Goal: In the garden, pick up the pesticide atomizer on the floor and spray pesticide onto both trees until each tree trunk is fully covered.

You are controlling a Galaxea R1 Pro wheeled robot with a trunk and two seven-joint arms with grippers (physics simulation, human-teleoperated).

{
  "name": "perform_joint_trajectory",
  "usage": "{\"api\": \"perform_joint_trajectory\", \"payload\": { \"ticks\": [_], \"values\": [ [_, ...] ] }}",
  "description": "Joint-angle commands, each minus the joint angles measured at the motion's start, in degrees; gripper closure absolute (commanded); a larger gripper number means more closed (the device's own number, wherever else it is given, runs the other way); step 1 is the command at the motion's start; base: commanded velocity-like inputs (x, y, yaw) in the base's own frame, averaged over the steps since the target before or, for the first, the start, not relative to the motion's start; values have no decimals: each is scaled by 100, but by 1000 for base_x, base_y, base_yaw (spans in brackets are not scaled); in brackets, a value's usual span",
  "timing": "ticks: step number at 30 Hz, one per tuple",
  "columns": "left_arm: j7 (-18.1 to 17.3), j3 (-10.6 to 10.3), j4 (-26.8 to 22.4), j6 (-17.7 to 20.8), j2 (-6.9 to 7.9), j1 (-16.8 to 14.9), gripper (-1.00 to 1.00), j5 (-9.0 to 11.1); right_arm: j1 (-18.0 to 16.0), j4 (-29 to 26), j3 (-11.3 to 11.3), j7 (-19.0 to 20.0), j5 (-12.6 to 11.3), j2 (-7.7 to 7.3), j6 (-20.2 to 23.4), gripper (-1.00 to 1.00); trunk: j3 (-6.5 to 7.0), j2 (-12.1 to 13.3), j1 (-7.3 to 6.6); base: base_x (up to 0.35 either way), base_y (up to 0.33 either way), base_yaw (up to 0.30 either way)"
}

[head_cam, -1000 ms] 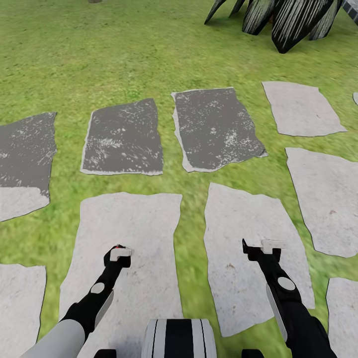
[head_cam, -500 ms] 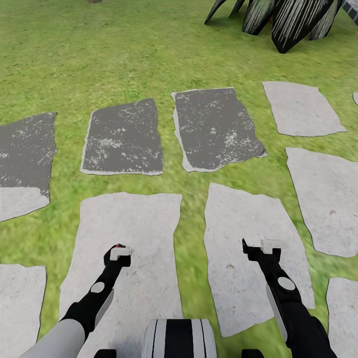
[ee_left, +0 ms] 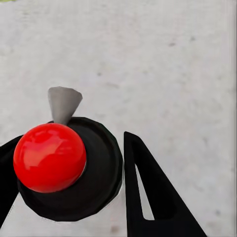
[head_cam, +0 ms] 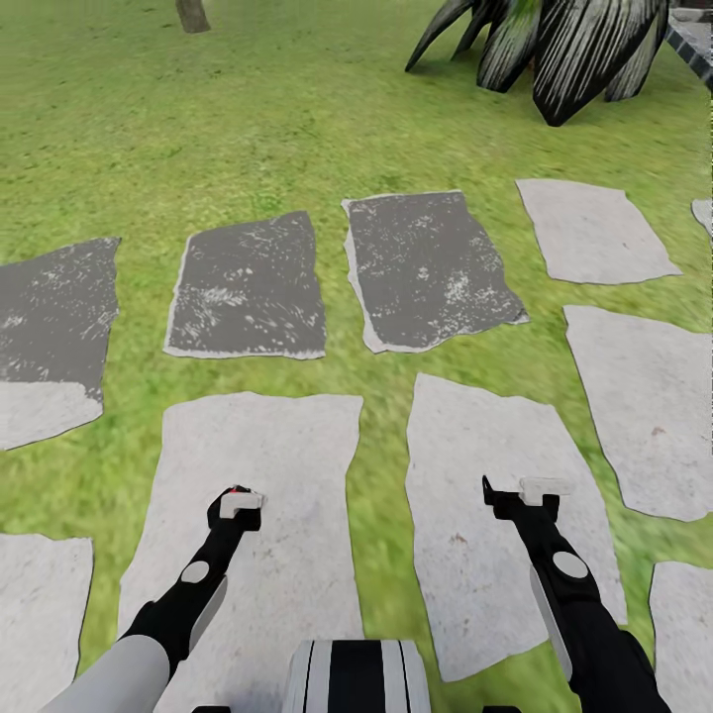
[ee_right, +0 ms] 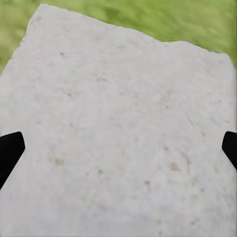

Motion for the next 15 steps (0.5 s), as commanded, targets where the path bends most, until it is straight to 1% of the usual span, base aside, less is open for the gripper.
{"api": "perform_joint_trajectory", "payload": {
  "ticks": [1, 6, 8, 10, 11, 12, 15],
  "values": [
    [-1, 0, -4, 18, 3, 0, 100, 0, 0, 0, 0, -1, 0, 1, 0, -100, 23, 2, -2, 0, 0, 0],
    [-42, -8, -21, 113, 4, -33, 100, 6, 0, 0, 7, -2, 0, 1, 0, -100, 134, 8, -15, 0, 0, 0],
    [-45, -8, -27, 234, 5, -54, 100, 8, 0, 0, 8, -2, 0, 1, 0, -100, 178, 11, -20, 0, 0, 0],
    [-51, -9, -33, 509, 2, -69, 100, 8, 0, 3, 10, -2, 0, 1, 0, -100, 222, 14, -25, 0, 0, 0],
    [-54, -9, -39, 759, 1, -92, 100, 9, 0, 8, 14, -2, 0, 1, 0, -100, 244, 15, -28, 0, 0, 0],
    [-55, -9, -41, 905, 0, -114, 100, 9, 2, 11, 15, -2, 0, 3, 0, -100, 267, 16, -31, 0, 0, 0],
    [-54, -9, -105, 1208, 0, -160, 100, 9, 10, 31, 22, 3, -1, 7, -11, -100, 333, 20, -38, 0, 0, 0]
  ]
}}
